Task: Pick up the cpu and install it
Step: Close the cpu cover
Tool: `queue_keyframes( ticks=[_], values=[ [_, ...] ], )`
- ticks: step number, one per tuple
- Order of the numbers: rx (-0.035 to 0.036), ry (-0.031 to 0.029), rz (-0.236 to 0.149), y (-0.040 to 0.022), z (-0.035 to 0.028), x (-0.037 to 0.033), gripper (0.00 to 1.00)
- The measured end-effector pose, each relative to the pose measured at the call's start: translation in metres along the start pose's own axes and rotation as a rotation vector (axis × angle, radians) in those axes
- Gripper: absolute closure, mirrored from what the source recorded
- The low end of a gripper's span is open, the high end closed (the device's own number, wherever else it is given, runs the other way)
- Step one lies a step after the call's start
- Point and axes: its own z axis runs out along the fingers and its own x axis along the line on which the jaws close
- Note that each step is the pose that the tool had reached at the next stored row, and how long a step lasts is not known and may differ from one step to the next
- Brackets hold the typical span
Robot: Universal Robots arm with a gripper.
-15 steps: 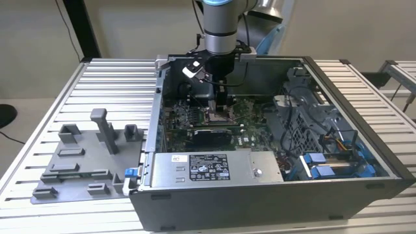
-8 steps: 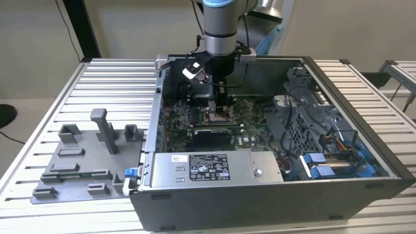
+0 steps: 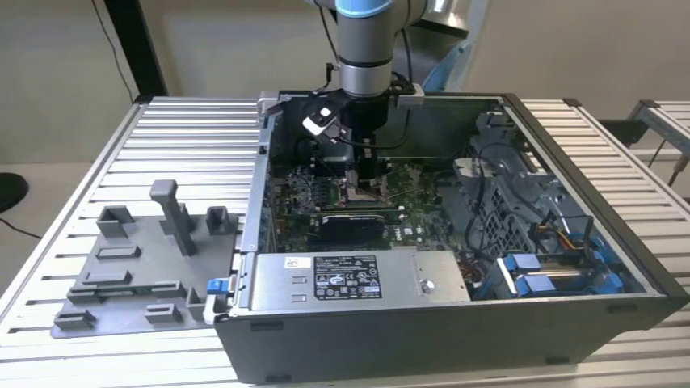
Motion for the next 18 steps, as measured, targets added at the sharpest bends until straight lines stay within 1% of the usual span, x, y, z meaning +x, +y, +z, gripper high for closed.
queue_keyframes(
  ticks=[8, 15, 18],
  values=[
    [0.0000, 0.0000, 0.000, 0.0011, 0.0079, 0.0001, 1.00],
    [0.0000, 0.0001, 0.000, 0.0010, 0.0097, -0.0028, 1.00],
    [0.0000, -0.0016, 0.000, 0.0010, 0.0108, -0.0029, 1.00]
  ],
)
